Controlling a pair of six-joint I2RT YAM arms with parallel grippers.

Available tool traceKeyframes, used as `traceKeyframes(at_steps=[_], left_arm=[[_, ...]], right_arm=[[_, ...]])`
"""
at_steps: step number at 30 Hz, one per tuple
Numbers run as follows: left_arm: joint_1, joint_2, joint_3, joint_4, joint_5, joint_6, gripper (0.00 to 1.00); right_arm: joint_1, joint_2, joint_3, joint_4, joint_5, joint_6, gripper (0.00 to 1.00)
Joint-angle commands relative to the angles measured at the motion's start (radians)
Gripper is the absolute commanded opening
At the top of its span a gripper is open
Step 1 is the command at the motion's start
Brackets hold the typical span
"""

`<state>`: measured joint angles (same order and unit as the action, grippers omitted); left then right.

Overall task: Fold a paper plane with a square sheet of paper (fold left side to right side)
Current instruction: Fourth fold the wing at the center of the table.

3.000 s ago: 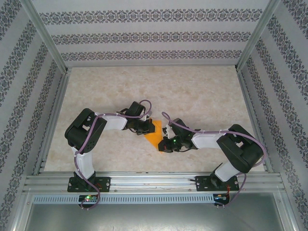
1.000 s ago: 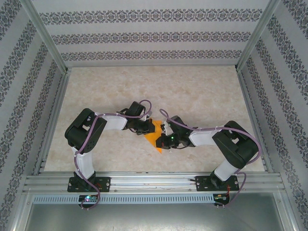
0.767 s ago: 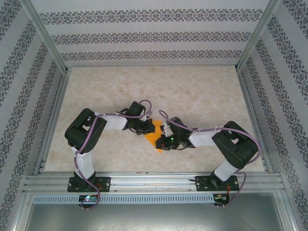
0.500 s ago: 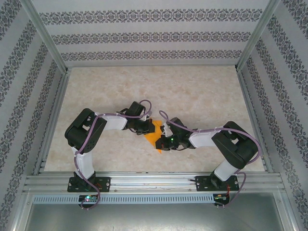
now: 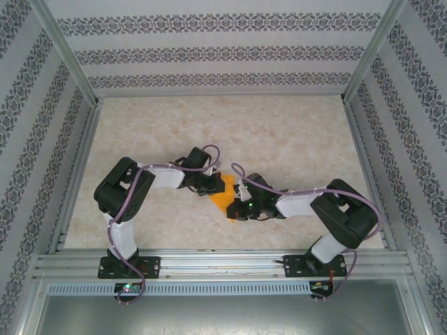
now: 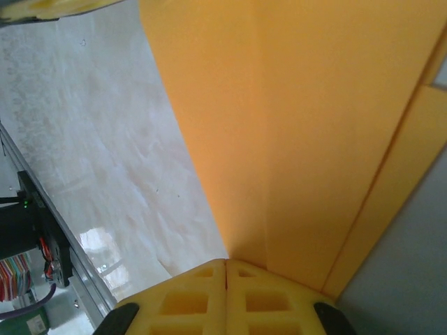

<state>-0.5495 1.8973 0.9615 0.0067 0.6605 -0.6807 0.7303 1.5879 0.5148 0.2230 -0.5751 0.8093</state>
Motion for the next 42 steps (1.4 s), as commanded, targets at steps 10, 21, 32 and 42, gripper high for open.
traceKeyframes(at_steps=[10,21,32,42], left_arm=[[0.009,0.036,-0.024,-0.114,-0.114,0.020,0.00],[0.011,0.039,-0.021,-0.119,-0.115,0.023,0.00],[0.010,0.032,-0.020,-0.122,-0.117,0.023,0.00],[0.011,0.023,-0.023,-0.121,-0.114,0.020,0.00]], right_arm=[[0.035,-0.012,-0.073,-0.133,0.003,0.018,0.00],[0.045,-0.049,-0.112,-0.140,0.009,0.031,0.00],[0.047,-0.134,-0.133,-0.191,0.010,0.036,0.00],[-0.007,-0.374,-0.103,-0.298,-0.037,0.006,0.00]])
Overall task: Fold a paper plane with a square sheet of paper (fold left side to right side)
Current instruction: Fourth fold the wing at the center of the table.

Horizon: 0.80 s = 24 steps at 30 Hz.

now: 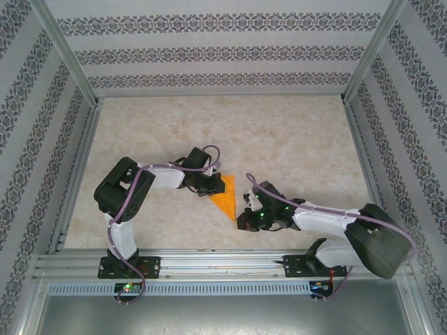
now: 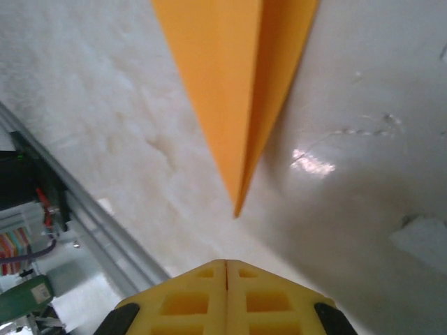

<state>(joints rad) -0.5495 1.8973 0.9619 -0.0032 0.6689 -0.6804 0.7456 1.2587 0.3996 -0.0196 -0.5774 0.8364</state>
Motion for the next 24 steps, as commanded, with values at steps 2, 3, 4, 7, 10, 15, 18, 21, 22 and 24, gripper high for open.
traceKeyframes(at_steps=[2,3,4,7,10,15,18,21,22,24], left_arm=[[0.011,0.022,-0.024,-0.109,-0.122,0.018,0.00],[0.011,0.023,-0.024,-0.106,-0.120,0.016,0.00],[0.011,0.022,-0.026,-0.103,-0.120,0.015,0.00],[0.010,0.024,-0.028,-0.099,-0.117,0.012,0.00],[0.010,0.023,-0.026,-0.101,-0.116,0.013,0.00],[0.011,0.022,-0.026,-0.100,-0.116,0.012,0.00],[0.011,0.021,-0.026,-0.103,-0.118,0.013,0.00],[0.010,0.019,-0.028,-0.105,-0.120,0.013,0.00],[0.011,0.021,-0.026,-0.104,-0.118,0.012,0.00],[0.010,0.020,-0.026,-0.100,-0.118,0.012,0.00]], right_arm=[[-0.040,-0.060,0.025,-0.043,-0.044,-0.035,0.00],[-0.045,-0.058,0.030,-0.032,-0.043,-0.038,0.00],[-0.049,-0.049,0.037,-0.010,-0.036,-0.040,0.00],[-0.051,0.014,0.070,0.050,-0.007,-0.042,0.00],[-0.051,0.095,0.112,0.102,0.015,-0.044,0.00],[-0.054,0.199,0.169,0.163,0.061,-0.043,0.00],[-0.055,0.244,0.192,0.166,0.073,-0.046,0.00],[-0.061,0.274,0.198,0.154,0.093,-0.046,0.00],[-0.063,0.280,0.196,0.148,0.101,-0.046,0.00],[-0.066,0.287,0.188,0.143,0.106,-0.042,0.00]])
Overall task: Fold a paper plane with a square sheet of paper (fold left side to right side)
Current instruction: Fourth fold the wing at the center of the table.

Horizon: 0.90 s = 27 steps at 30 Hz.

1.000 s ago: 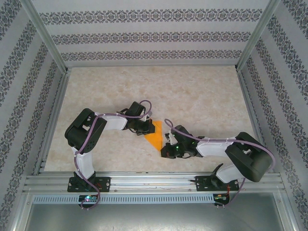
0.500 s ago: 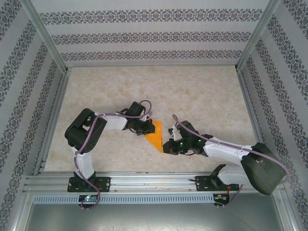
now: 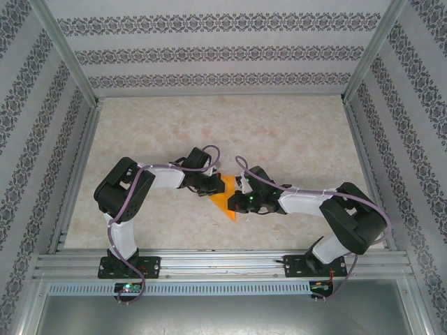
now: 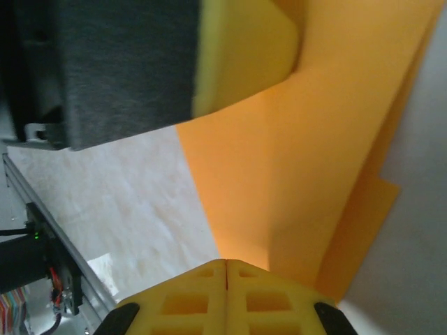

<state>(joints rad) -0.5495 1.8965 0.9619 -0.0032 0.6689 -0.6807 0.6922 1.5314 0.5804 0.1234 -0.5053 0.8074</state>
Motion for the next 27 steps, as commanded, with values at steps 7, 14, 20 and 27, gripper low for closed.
traceKeyframes(at_steps=[7,14,20,27], left_arm=[[0.011,0.023,-0.021,-0.104,-0.119,0.015,0.00],[0.010,0.024,-0.020,-0.105,-0.119,0.015,0.00],[0.010,0.021,-0.014,-0.102,-0.117,0.017,0.00],[0.015,-0.034,0.013,-0.091,-0.102,0.033,0.08]], right_arm=[[-0.012,0.036,-0.013,-0.026,0.037,-0.018,0.00],[-0.013,0.059,-0.038,-0.056,0.042,-0.013,0.00],[-0.002,0.077,-0.045,-0.099,0.055,-0.015,0.00],[0.008,0.113,-0.043,-0.163,0.109,-0.020,0.00]])
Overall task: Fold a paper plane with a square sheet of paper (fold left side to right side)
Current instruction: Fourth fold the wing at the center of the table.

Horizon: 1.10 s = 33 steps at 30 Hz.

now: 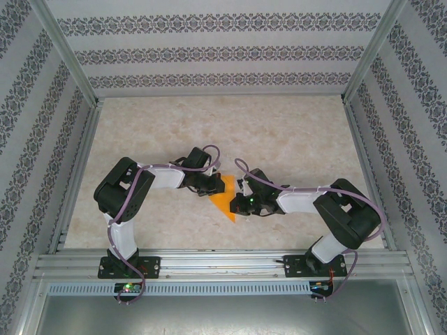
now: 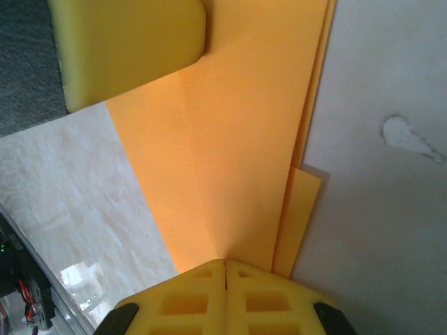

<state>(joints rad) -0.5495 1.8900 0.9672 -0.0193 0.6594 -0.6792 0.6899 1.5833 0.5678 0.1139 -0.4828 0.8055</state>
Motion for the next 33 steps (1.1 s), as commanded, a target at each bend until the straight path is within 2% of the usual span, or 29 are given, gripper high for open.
traceKeyframes(at_steps=[1,6,14,21,33], left_arm=[[0.016,-0.043,0.011,-0.069,-0.089,0.034,0.09],[0.019,-0.123,0.003,-0.039,-0.081,0.038,0.09],[0.008,-0.218,-0.115,0.081,-0.028,-0.025,0.03],[-0.034,-0.165,-0.140,0.167,0.017,-0.066,0.03],[-0.046,-0.081,-0.115,0.178,-0.007,-0.052,0.02]], right_arm=[[0.014,0.065,-0.027,-0.166,0.097,-0.021,0.00],[0.024,0.091,-0.006,-0.194,0.127,-0.034,0.00],[0.028,0.118,0.002,-0.214,0.160,-0.037,0.00],[0.028,0.112,0.006,-0.244,0.176,-0.051,0.00],[0.031,0.117,0.019,-0.288,0.194,-0.070,0.00]])
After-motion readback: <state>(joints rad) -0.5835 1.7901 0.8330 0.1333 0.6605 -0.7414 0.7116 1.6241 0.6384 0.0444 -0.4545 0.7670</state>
